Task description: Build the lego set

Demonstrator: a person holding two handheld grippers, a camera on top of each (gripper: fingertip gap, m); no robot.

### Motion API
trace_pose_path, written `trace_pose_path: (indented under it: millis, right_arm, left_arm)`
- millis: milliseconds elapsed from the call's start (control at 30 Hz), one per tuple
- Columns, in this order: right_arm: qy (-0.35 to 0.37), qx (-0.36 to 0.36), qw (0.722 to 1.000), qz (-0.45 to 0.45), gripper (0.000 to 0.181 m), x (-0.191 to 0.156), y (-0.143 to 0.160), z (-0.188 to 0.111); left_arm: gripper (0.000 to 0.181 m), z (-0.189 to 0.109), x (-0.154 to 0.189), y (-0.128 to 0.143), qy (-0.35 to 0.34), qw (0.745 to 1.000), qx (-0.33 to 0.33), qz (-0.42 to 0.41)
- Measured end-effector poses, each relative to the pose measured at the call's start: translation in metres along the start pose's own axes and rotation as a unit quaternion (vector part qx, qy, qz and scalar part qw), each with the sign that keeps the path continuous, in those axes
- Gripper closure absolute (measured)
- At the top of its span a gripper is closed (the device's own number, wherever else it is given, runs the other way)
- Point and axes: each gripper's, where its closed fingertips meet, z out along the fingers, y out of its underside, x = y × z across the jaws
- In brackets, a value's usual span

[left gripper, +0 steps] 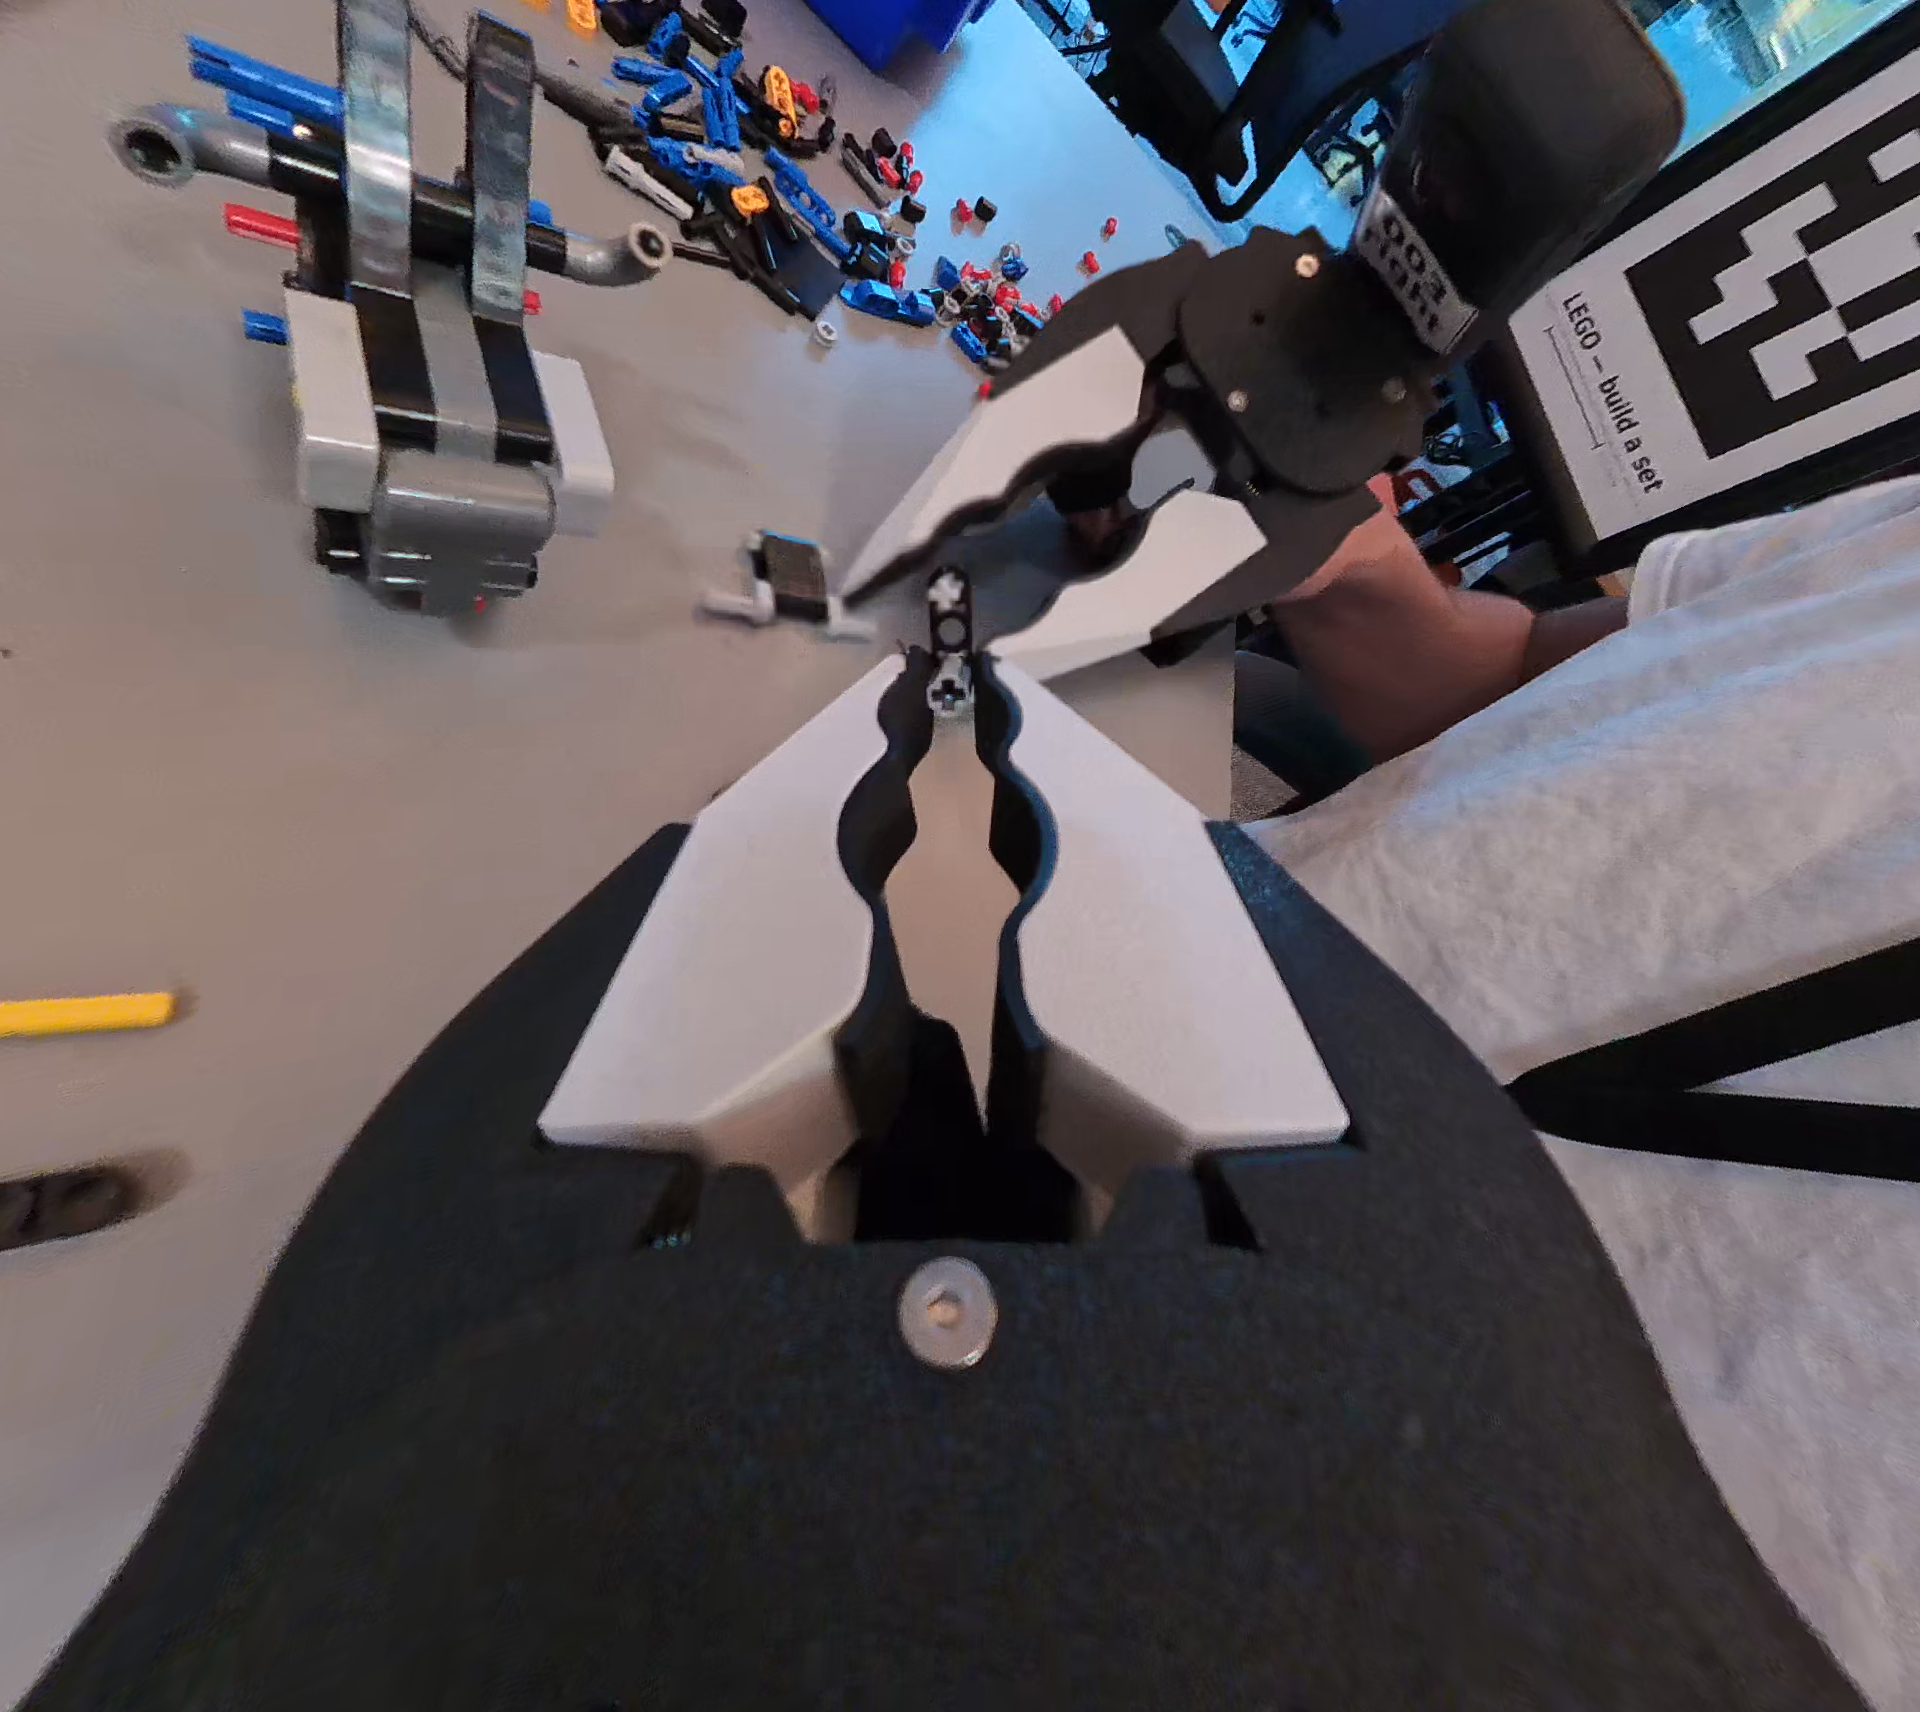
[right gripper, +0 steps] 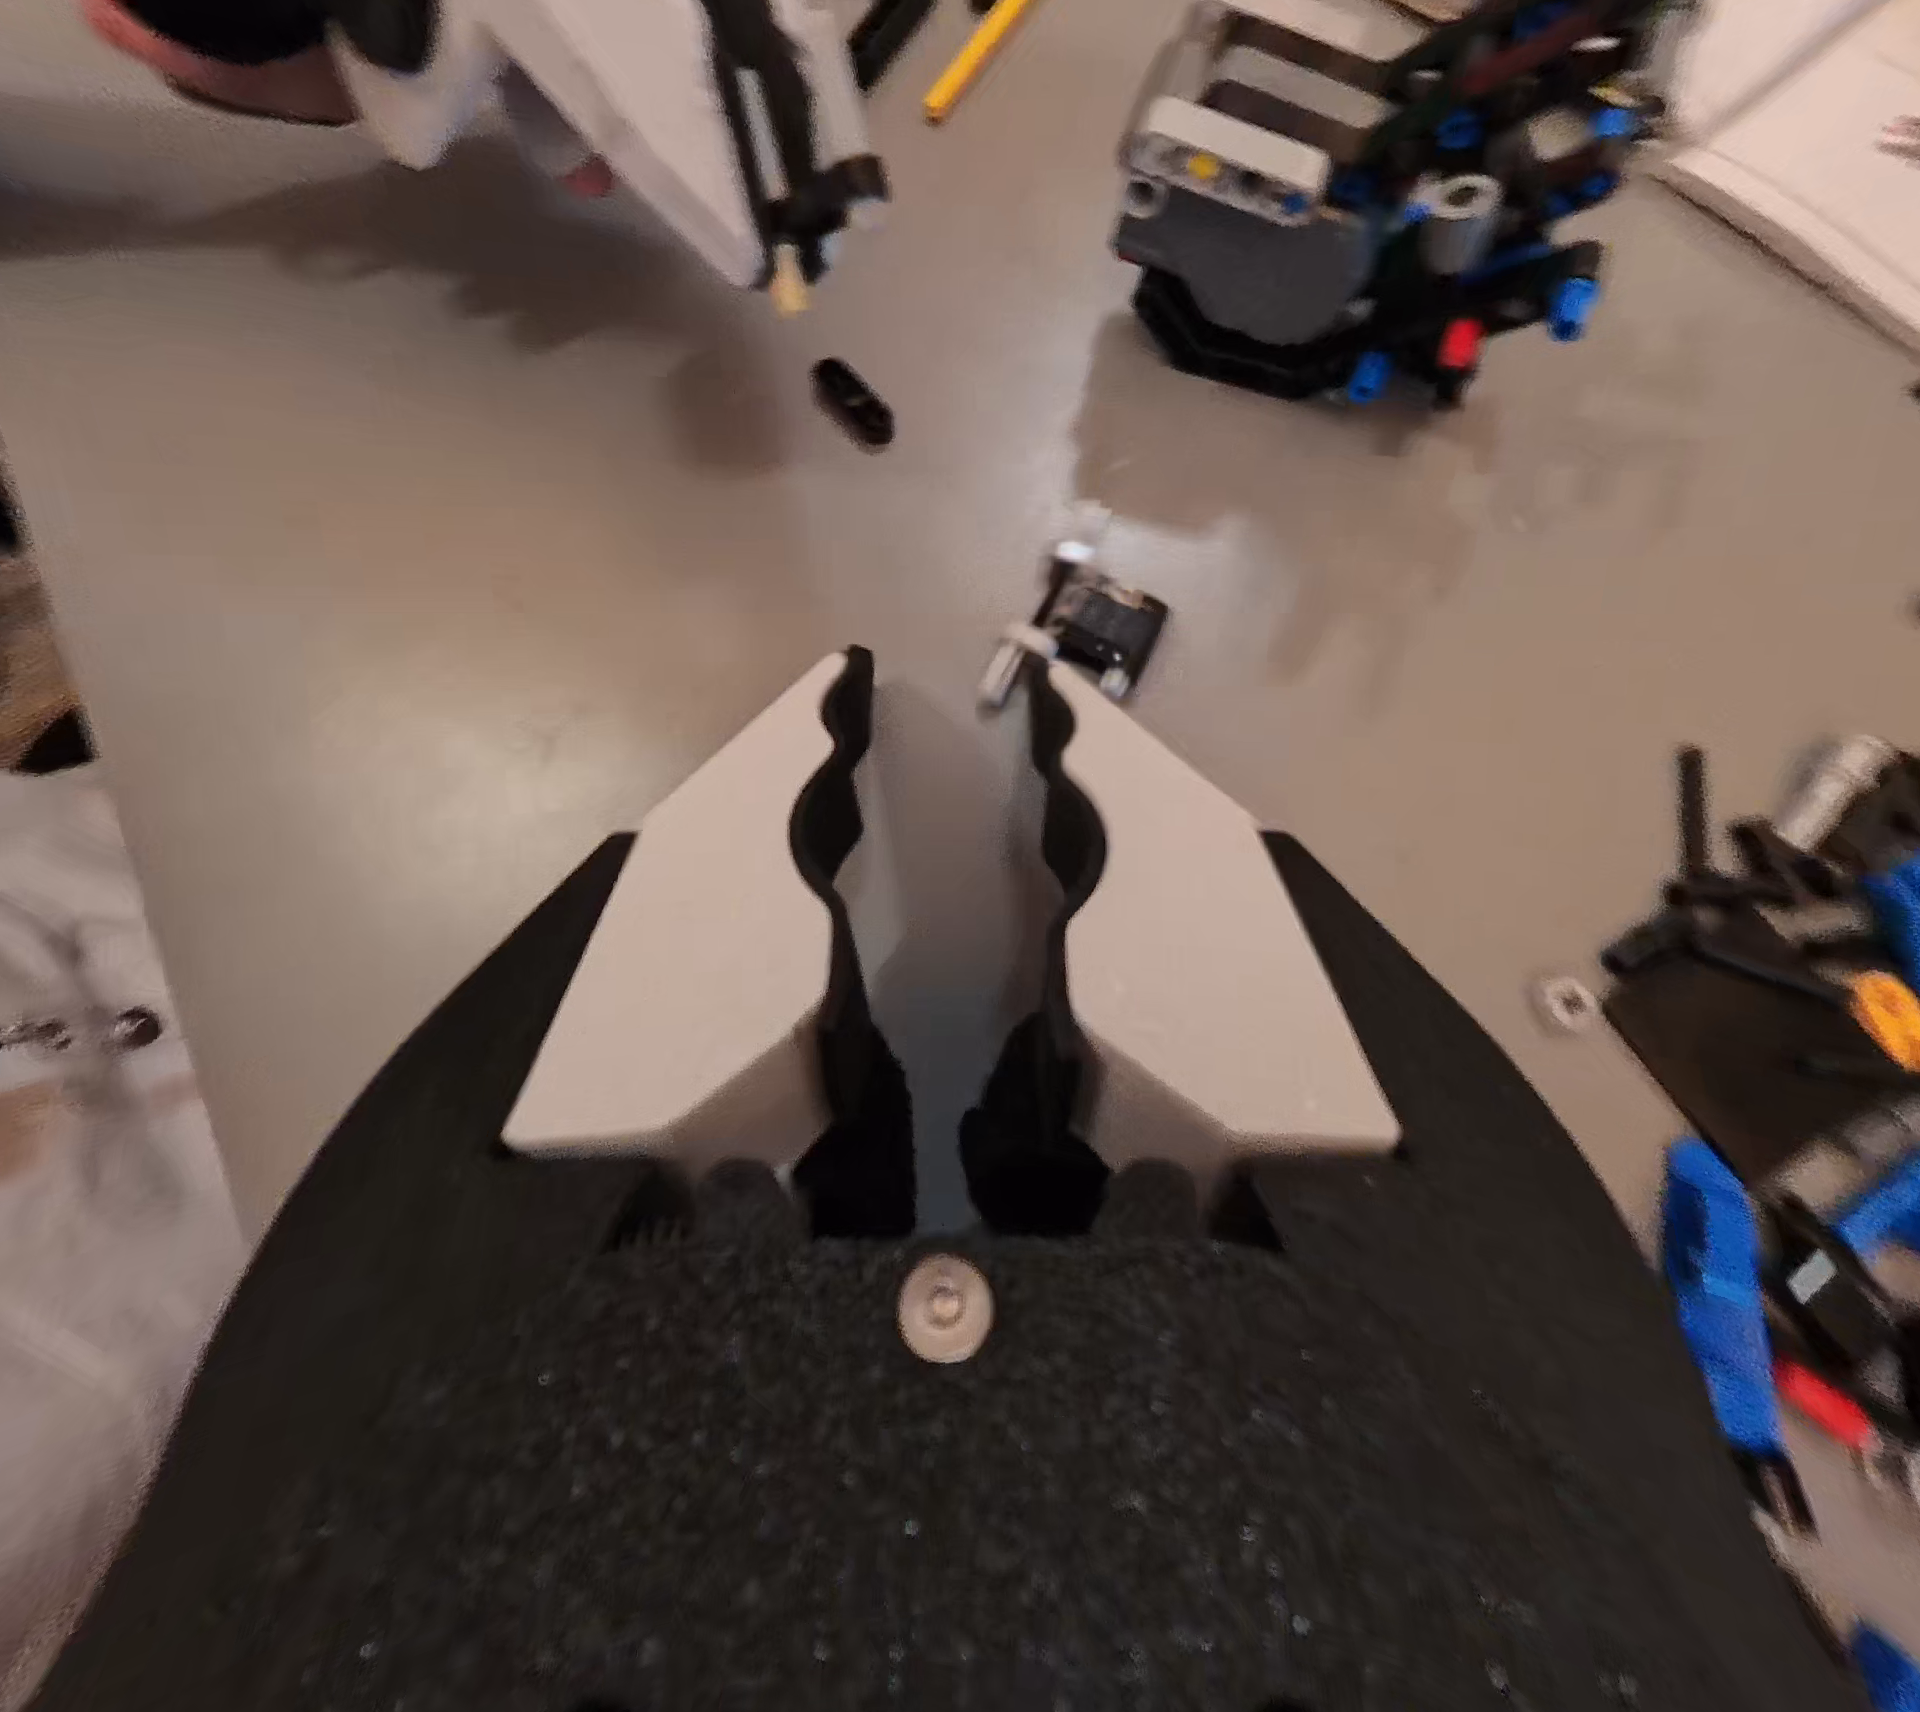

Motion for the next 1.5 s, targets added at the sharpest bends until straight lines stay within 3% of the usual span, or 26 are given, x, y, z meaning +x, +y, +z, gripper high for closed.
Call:
trace_pose_path:
  millis: [100, 200, 300, 367, 467, 700, 733, 1033, 1100, 1267, 1367, 1500]
  right_arm:
    - [-0.076, 0.000, 0.997, -0.023, 0.151, -0.014, -0.005, 0.003]
    - [-0.070, 0.000, 0.997, -0.044, 0.153, -0.005, -0.009, -0.002]
    - [-0.110, 0.082, 0.990, -0.023, 0.152, -0.017, -0.040, -0.018]
    - [-0.144, 0.143, 0.979, -0.001, 0.152, -0.025, -0.063, -0.029]
    - [-0.188, 0.158, 0.969, 0.019, 0.153, -0.033, -0.076, -0.033]
    - [-0.200, 0.104, 0.974, 0.002, 0.166, -0.037, -0.054, -0.021]
    - [-0.193, 0.106, 0.975, 0.009, 0.175, -0.034, -0.053, -0.020]
    - [-0.249, 0.163, 0.945, 0.135, 0.177, -0.028, -0.048, -0.038]
    - [-0.227, 0.166, 0.946, 0.160, 0.177, -0.015, -0.042, -0.041]
    - [-0.137, 0.158, 0.951, 0.227, 0.177, 0.023, -0.017, -0.053]
    - [-0.125, 0.157, 0.952, 0.233, 0.177, 0.022, -0.009, -0.058]
    - [-0.119, 0.168, 0.949, 0.238, 0.177, 0.021, -0.007, -0.064]
  left_arm:
    - [0.176, -0.001, -0.004, 0.003, -0.016, 1.000, -0.004, 0.005]
    - [0.176, -0.007, -0.003, 0.003, -0.018, 1.000, 0.005, 0.000]
    - [0.176, -0.010, -0.003, 0.005, -0.019, 1.000, 0.006, -0.009]
    - [0.176, -0.005, -0.005, 0.015, -0.031, 0.999, -0.024, 0.005]
    - [0.176, 0.006, 0.001, 0.032, -0.035, 0.994, -0.093, 0.046]
    - [0.176, 0.013, 0.017, 0.024, -0.011, 0.993, -0.096, 0.066]
    - [0.176, 0.013, 0.019, 0.024, -0.007, 0.993, -0.095, 0.069]
    - [0.175, 0.018, 0.029, 0.010, 0.025, 0.995, -0.054, 0.083]
    - [0.172, 0.023, 0.024, 0.008, 0.004, 0.993, -0.056, 0.108]
    - [0.146, 0.038, -0.019, 0.009, -0.134, 0.960, -0.095, 0.226]
    - [0.144, 0.050, -0.029, 0.015, -0.150, 0.959, -0.132, 0.203]
    - [0.146, 0.062, -0.023, 0.023, -0.137, 0.970, -0.134, 0.151]
